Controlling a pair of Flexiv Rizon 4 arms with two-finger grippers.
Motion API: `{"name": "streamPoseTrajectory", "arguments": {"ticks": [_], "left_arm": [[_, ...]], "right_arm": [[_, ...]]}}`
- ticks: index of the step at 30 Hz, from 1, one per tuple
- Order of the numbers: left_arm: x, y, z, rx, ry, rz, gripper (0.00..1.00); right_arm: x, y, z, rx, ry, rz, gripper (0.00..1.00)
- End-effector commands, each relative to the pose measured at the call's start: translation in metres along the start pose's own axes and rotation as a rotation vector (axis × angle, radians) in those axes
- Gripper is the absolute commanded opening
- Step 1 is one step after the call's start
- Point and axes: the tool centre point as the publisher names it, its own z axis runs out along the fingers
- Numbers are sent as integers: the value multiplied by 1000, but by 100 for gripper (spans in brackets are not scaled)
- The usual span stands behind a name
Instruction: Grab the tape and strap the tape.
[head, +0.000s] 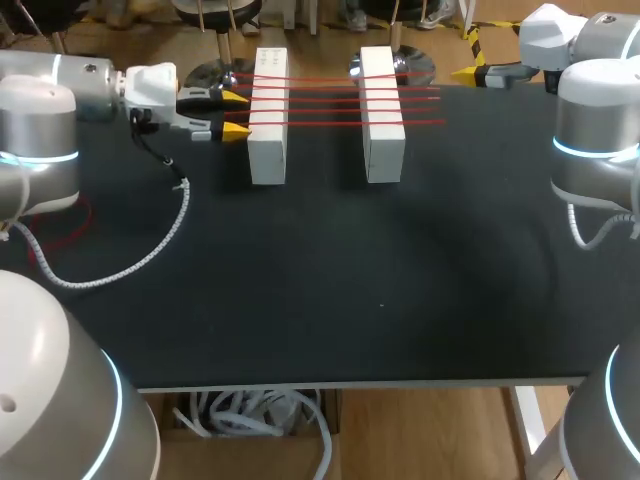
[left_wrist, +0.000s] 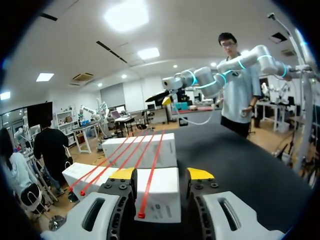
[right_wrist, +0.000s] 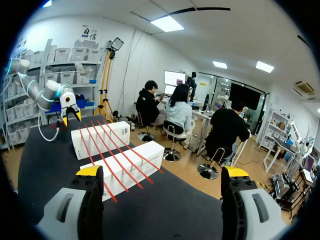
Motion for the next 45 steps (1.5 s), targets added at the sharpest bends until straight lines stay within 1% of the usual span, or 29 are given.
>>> {"name": "streamPoseTrajectory", "arguments": {"ticks": [1, 7, 13, 18, 28, 32, 45], "left_arm": [[1, 9, -2, 13, -6, -1, 39], [3, 17, -8, 11, -15, -4, 35], [6, 22, -14, 9, -19, -8, 36], [6, 24, -18, 5, -25, -5, 35], [-1, 29, -26, 1, -22, 6, 35], [-5, 31, -29, 1, -17, 10, 32], [-14, 39, -36, 8, -2, 11, 30]], "right_arm": [[0, 0, -1, 0, 0, 0, 100], [0, 0, -1, 0, 0, 0, 100], [0, 0, -1, 0, 0, 0, 100], [0, 0, -1, 0, 0, 0, 100], [0, 0, -1, 0, 0, 0, 100], [0, 0, -1, 0, 0, 0, 100], [0, 0, -1, 0, 0, 0, 100]]}}
